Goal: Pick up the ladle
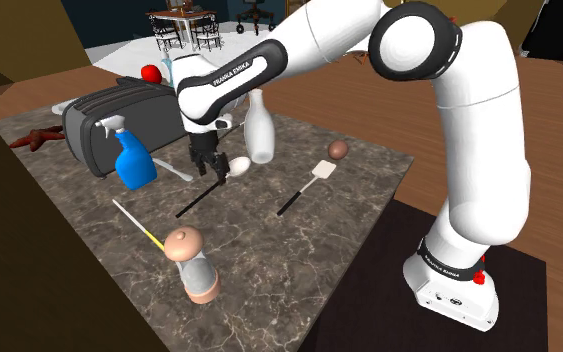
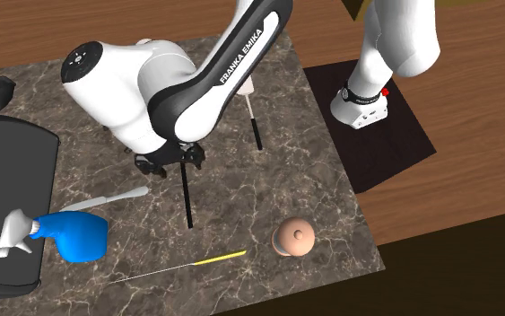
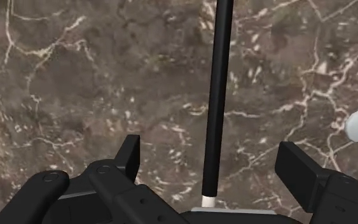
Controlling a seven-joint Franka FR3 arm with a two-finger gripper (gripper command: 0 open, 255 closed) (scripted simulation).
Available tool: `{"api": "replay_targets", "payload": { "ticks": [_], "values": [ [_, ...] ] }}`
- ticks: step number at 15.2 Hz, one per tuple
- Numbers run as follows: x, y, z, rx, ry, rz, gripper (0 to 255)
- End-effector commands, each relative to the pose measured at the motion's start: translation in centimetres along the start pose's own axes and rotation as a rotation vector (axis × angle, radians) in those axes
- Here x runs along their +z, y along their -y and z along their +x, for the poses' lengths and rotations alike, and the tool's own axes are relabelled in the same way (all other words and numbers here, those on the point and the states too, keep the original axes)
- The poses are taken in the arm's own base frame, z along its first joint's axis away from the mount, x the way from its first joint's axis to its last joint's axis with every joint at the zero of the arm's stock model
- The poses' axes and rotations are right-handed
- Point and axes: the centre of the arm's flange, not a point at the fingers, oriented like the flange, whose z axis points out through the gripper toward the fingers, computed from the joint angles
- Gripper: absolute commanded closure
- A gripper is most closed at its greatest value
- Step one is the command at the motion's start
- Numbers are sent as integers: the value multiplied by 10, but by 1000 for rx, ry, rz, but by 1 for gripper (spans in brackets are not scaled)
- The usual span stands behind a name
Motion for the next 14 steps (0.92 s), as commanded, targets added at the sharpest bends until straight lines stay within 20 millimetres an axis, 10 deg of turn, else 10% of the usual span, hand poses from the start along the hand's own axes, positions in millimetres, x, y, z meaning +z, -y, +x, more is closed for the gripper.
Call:
{"api": "replay_targets", "payload": {
  "ticks": [1,8,9,14],
  "values": [
    [9,6,3,14,2,1,0],
    [38,9,6,14,2,1,0],
    [38,8,6,14,2,1,255],
    [38,8,7,15,2,1,255]
  ]
}}
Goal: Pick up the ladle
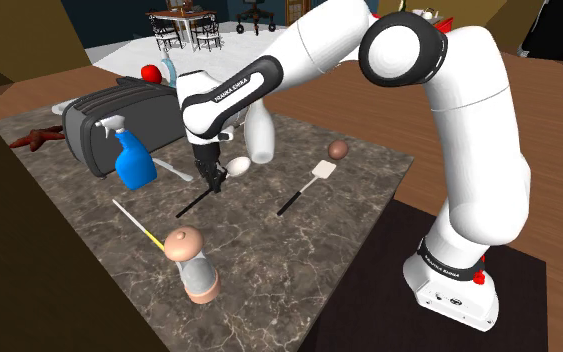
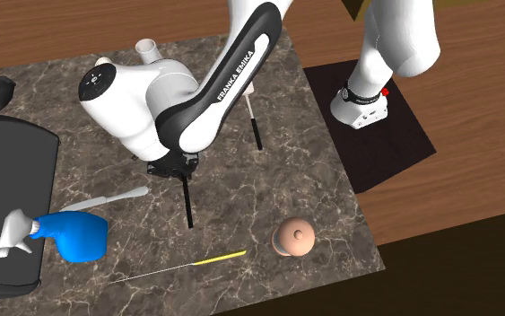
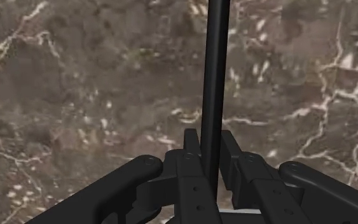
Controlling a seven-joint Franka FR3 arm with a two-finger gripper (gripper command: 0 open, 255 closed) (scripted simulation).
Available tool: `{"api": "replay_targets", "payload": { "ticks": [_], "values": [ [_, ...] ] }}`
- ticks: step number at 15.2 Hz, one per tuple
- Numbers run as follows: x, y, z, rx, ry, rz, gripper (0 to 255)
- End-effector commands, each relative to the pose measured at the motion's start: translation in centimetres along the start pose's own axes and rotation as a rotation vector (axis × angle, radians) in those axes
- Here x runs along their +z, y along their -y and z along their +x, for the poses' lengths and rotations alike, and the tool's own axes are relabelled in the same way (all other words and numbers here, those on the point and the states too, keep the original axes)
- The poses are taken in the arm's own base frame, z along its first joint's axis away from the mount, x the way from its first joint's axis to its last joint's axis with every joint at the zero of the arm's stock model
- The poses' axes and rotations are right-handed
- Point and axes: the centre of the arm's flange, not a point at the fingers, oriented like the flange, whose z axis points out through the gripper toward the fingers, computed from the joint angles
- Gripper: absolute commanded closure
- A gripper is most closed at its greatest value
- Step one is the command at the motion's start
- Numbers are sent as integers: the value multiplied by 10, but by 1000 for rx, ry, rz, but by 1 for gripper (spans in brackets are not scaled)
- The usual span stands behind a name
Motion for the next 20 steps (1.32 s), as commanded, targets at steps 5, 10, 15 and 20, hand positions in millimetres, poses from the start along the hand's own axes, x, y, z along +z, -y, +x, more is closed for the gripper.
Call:
{"api": "replay_targets", "payload": {
  "ticks": [5,10,15,20],
  "values": [
    [-4,0,-1,0,0,-1,255],
    [-30,-3,-4,0,0,-1,255],
    [-56,-5,-7,0,0,-1,255],
    [-78,-7,-9,0,0,-1,255]
  ]
}}
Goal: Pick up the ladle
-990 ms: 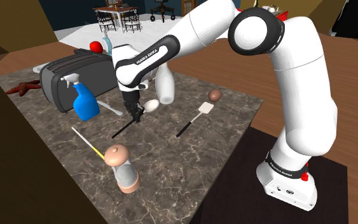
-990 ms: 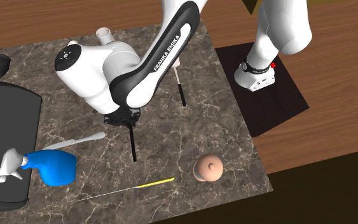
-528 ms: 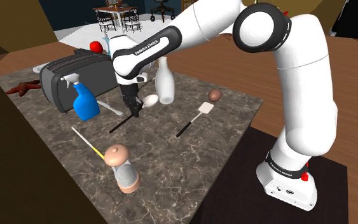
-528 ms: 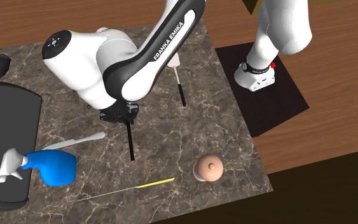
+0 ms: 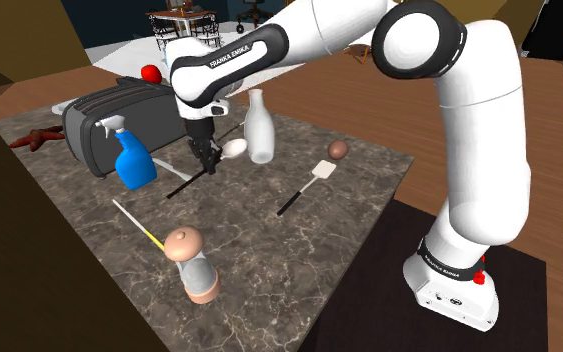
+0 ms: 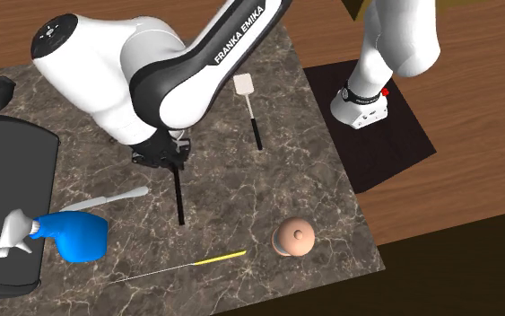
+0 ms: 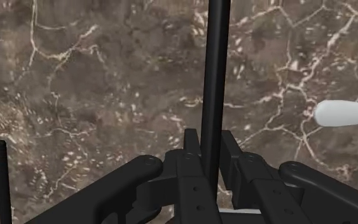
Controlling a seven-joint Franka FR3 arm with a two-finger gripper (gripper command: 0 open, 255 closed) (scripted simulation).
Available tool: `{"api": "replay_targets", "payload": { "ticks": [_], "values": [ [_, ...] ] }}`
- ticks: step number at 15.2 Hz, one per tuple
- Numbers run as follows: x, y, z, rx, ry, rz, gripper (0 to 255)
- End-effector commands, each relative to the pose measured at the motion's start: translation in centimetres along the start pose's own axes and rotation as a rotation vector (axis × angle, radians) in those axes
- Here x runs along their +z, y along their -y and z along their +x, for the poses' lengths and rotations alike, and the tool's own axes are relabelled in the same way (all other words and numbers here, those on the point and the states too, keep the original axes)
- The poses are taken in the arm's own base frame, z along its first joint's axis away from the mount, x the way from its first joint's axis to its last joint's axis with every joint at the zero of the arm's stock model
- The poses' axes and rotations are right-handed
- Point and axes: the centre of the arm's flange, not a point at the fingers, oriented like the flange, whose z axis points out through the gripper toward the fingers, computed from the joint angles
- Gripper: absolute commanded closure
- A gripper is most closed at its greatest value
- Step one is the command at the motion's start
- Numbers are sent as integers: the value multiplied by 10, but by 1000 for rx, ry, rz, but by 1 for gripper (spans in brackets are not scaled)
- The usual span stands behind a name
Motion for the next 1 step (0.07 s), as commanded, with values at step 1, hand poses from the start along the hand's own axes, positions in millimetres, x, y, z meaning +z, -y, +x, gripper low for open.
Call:
{"api": "replay_targets", "payload": {
  "ticks": [1],
  "values": [
    [-3,-1,0,0,0,0,255]
  ]
}}
